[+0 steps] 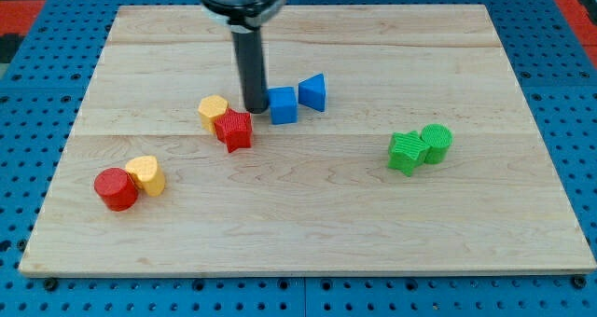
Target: Separate the red star and the yellow hexagon
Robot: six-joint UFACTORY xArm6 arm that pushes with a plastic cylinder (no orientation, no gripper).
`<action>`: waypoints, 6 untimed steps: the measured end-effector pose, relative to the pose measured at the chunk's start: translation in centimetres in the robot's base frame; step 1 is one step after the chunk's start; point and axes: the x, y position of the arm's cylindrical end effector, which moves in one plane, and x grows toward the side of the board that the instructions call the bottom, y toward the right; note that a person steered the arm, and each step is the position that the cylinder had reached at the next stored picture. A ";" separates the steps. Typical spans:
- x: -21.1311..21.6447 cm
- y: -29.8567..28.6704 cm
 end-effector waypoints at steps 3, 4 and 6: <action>0.5 -4.8; 1.4 -7.9; 1.0 -9.9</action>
